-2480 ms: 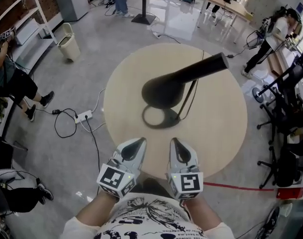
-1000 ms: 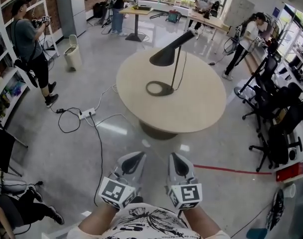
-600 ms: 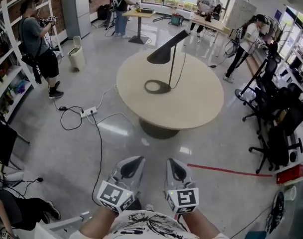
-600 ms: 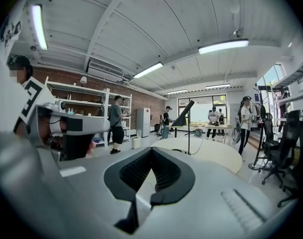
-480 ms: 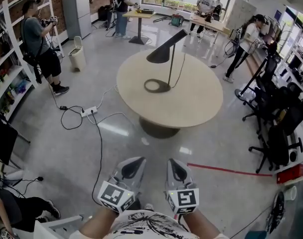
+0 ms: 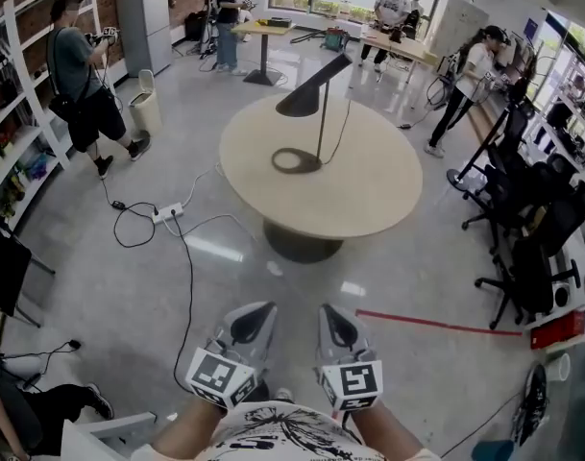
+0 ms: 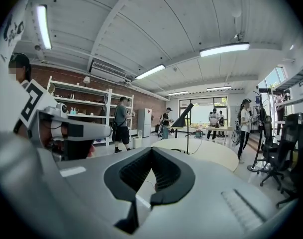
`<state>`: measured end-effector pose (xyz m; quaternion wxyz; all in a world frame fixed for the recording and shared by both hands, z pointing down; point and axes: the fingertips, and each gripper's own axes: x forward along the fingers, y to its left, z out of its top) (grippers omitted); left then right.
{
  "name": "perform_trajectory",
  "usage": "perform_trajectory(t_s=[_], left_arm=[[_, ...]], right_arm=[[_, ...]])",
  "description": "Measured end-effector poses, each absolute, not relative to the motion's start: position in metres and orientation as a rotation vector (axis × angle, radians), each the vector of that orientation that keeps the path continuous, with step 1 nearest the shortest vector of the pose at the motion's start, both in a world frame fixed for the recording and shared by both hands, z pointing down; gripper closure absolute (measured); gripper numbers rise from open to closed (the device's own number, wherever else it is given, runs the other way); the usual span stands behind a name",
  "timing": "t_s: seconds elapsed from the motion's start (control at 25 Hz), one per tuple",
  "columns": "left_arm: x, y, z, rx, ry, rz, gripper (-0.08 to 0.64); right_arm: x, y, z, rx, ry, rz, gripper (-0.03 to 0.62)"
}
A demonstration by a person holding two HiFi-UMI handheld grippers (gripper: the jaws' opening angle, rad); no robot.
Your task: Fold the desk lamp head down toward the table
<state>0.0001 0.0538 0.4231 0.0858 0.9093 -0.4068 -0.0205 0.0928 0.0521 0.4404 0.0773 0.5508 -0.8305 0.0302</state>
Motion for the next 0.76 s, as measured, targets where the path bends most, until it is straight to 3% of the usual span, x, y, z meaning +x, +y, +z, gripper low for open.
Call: perform_trajectory(t_s=[0.76], left_arm=[[-0.003,0.047,0.438,2.667,-1.244,-0.039,0.557]], right_arm=[[0.101,0.047,0.446,1.669,-2.469,0.107,0.584]])
